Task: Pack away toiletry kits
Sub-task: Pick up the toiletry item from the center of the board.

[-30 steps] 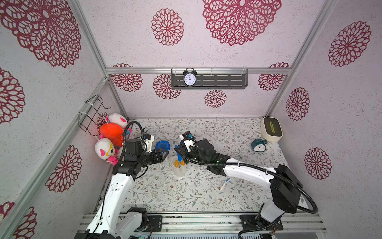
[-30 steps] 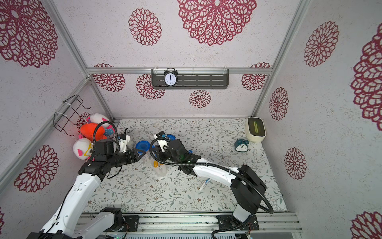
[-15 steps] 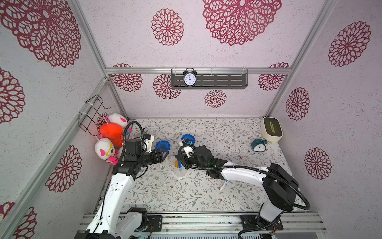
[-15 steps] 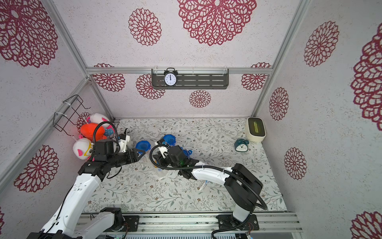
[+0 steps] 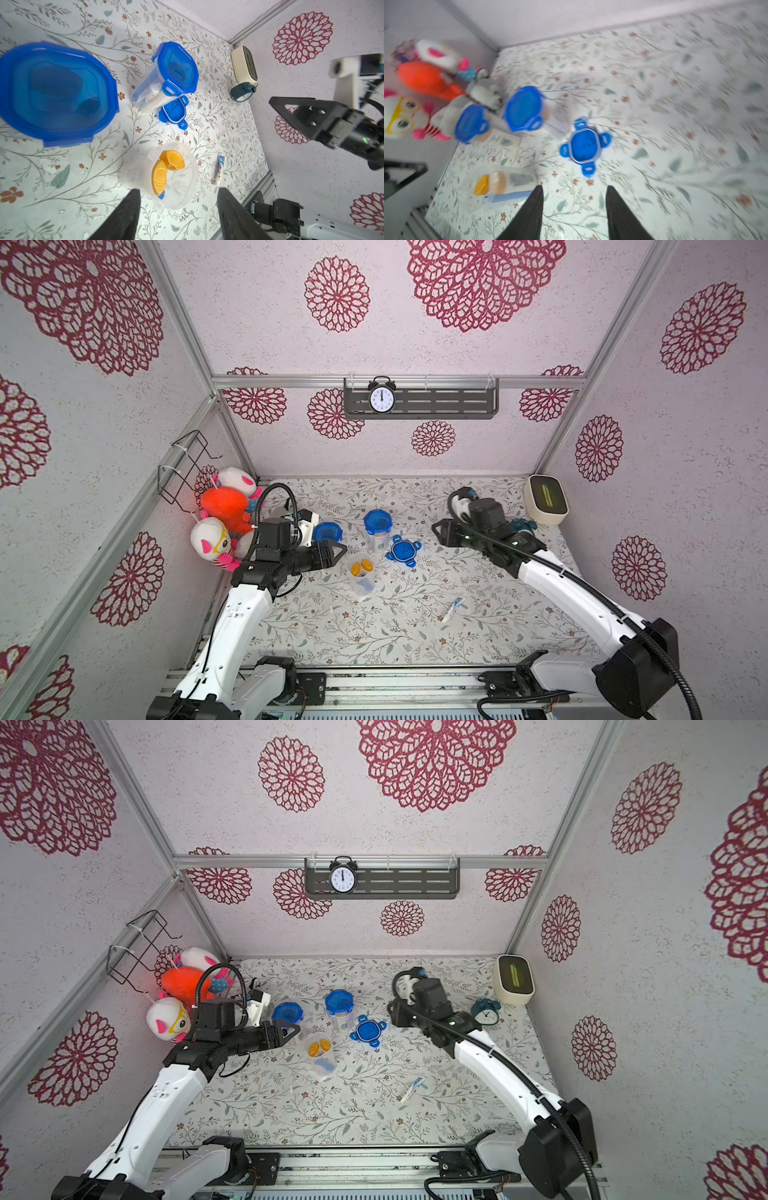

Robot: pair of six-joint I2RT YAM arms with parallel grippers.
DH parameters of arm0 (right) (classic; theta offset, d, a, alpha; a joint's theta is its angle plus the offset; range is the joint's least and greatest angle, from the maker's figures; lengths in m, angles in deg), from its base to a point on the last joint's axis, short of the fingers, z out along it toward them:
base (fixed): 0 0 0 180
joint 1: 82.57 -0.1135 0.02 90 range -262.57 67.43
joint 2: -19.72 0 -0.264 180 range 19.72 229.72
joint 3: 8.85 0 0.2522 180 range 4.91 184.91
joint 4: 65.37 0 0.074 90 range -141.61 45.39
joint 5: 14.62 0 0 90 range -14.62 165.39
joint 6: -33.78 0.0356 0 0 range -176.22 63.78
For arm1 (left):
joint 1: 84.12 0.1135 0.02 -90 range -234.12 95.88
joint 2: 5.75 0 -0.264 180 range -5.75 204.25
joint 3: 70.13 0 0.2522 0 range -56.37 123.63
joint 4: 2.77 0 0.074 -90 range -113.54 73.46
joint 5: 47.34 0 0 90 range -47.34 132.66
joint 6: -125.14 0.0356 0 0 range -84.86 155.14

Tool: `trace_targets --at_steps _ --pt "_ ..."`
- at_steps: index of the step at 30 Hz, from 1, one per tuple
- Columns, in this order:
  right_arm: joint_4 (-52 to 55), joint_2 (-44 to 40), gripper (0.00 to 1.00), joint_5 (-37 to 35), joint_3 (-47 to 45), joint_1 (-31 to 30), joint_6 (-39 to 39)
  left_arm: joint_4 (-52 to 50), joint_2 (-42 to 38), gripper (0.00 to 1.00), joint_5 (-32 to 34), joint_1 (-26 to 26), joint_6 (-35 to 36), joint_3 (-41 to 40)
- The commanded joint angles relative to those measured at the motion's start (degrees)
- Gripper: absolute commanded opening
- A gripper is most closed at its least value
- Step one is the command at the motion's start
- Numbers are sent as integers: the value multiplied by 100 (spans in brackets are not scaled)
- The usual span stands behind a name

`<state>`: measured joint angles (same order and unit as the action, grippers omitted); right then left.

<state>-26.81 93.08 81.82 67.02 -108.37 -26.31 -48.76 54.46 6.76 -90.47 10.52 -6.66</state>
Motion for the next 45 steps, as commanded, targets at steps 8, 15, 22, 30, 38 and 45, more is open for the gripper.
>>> trace_targets --at_steps 8,15,22,30,38,45 --pt "2412 191 49 1220 -1213 100 1998 -45 -84 63 -469 -320 230 137" --pt "2258 527 44 1021 -1262 96 2466 -45 -27 62 -906 -683 286 99" --pt "1756 737 42 984 -1480 103 2785 251 -192 63 -874 -849 156 -55" --pt "1203 1112 41 899 -1645 130 2754 230 -151 63 -798 -859 146 -67" --pt "843 1376 31 955 -1823 156 2774 140 -120 63 -709 -855 198 -32" --pt "973 849 17 486 -1330 123 2694 -18 -189 62 -446 -775 310 58"
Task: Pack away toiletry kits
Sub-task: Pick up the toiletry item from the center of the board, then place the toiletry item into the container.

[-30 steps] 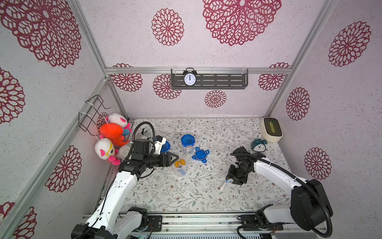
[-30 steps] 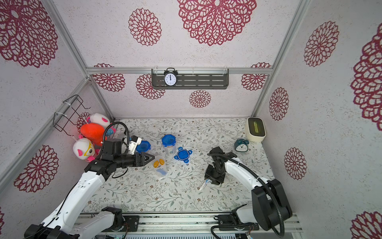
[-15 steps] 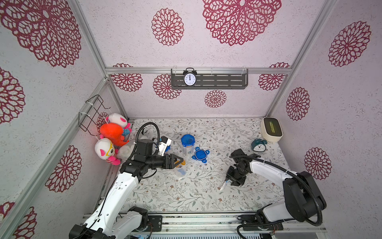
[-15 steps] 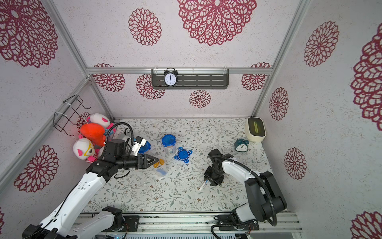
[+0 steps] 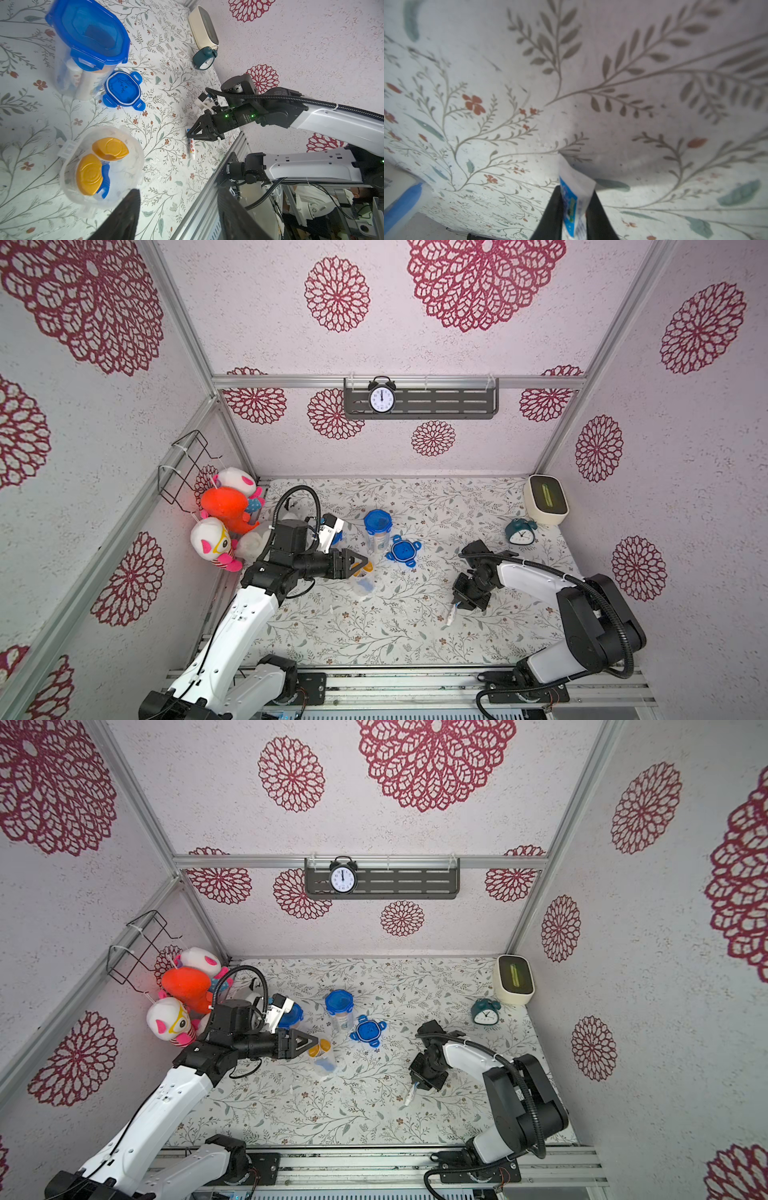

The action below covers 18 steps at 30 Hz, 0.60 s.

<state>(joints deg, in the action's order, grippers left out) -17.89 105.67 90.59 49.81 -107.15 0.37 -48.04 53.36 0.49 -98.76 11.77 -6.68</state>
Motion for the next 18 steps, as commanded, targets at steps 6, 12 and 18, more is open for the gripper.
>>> trace_targets --at_steps 6,12,18 --pt "-1036 -726 11 -1126 1625 -562 -1233 32 -340 62 447 686 51 19" --pt "-3116 -366 11 -1301 2419 -1671 -2752 -21 -437 61 707 1216 25 36" --pt "-4126 173 12 -1057 2757 -2456 -3646 -189 -384 62 965 1252 53 13"
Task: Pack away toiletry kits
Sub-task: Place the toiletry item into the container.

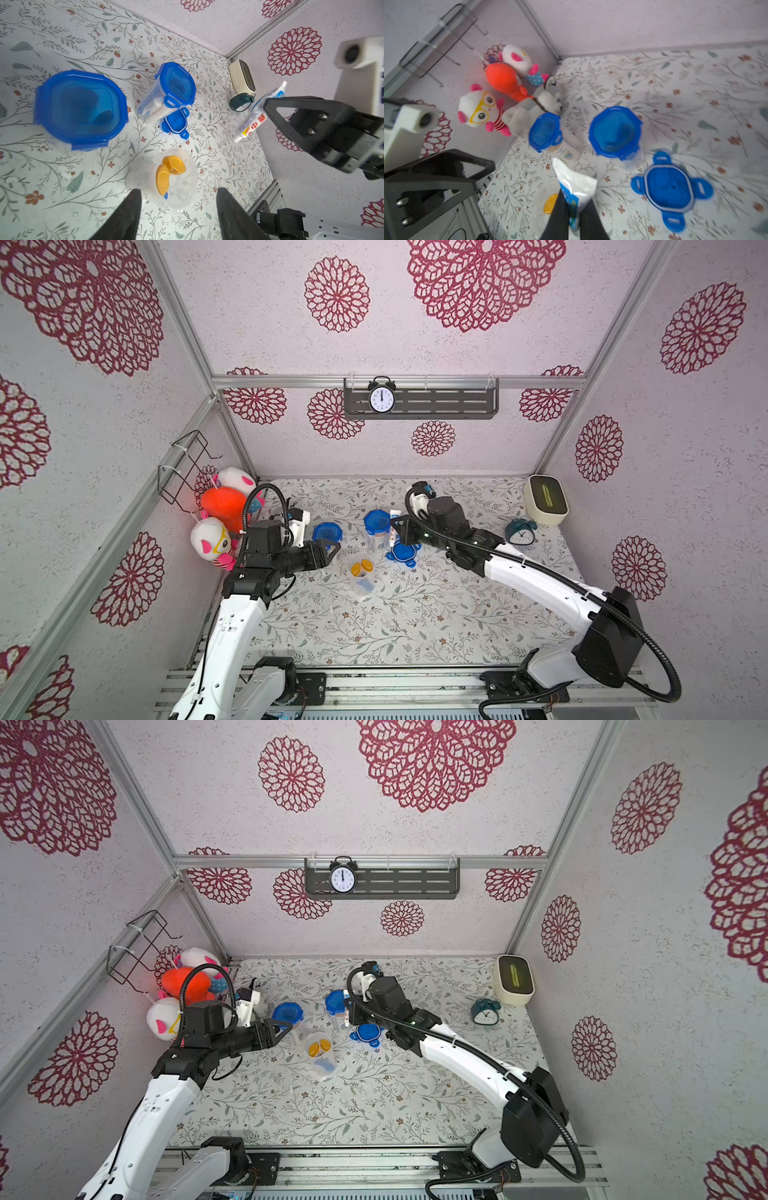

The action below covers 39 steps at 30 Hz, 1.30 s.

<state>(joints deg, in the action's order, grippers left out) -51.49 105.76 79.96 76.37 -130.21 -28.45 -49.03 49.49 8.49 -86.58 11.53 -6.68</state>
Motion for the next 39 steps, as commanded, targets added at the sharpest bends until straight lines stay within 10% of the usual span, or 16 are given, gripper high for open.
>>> trace_targets --at_steps 1,23,32,39 --pt "-901 242 12 47 69 -224 -830 -82 23 61 165 41 85 23" --pt "-2157 795 14 239 -860 -863 -886 -20 240 60 101 105 32 32" --pt "-1814 357 48 76 -1020 -852 -1072 135 217 60 -43 64 25 19" --pt "-496 -803 49 180 -1538 420 -130 338 86 59 412 -547 -108 80"
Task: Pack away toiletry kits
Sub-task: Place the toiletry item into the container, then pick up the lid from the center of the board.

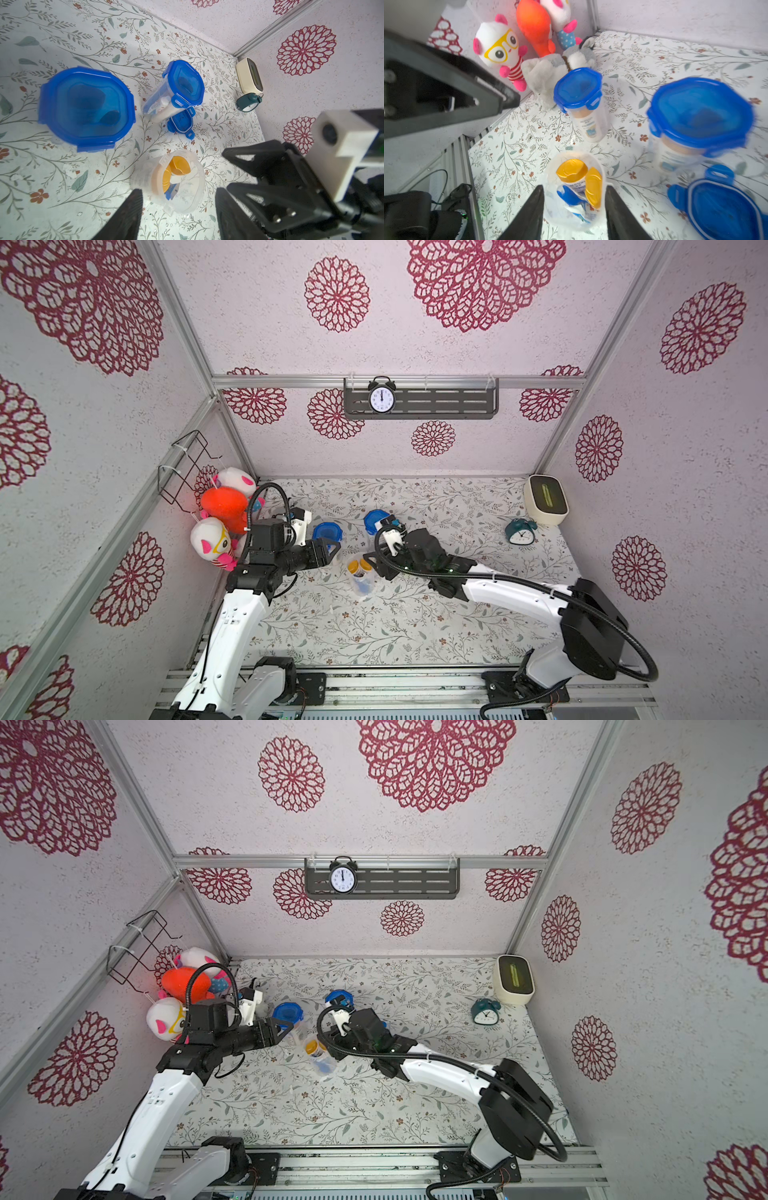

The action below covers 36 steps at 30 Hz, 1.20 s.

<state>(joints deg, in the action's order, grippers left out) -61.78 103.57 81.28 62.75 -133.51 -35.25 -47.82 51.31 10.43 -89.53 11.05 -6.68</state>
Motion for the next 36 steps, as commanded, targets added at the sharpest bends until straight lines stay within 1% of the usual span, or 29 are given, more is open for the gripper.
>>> trace_targets --at_steps 1,3,4,6,8,10,12,15,18,21,25,36 --pt "677 -652 48 300 -279 1066 685 259 -83 59 272 -347 -108 87" --pt "1050 -580 49 957 -423 1845 958 412 -23 59 355 -550 -238 93" --pt "1110 -464 49 1267 -486 2124 1072 461 10 59 386 -633 -279 101" --pt "901 -153 48 1874 -712 2695 1333 526 117 59 504 -819 -358 136" --pt "395 166 48 2251 -897 3018 1549 533 227 60 781 -1032 -410 184" --pt "111 556 48 2460 -853 3216 1596 545 373 61 1128 -1311 -427 267" --pt "76 1048 48 2631 -586 3309 1439 511 620 62 1447 -1595 -448 439" --pt "72 1715 46 2852 -144 3356 1244 541 987 62 1610 -1851 -510 668" --pt "91 2258 41 2992 201 3376 1155 717 1269 62 1634 -1974 -595 788" --pt "124 2627 37 3062 500 3388 1094 884 1484 62 1595 -2017 -636 878" --pt "130 2932 32 3164 734 3389 1155 954 1706 62 1529 -2048 -623 1013" --pt "117 3392 30 3445 836 3374 1337 980 1870 62 1598 -2063 -603 1069"
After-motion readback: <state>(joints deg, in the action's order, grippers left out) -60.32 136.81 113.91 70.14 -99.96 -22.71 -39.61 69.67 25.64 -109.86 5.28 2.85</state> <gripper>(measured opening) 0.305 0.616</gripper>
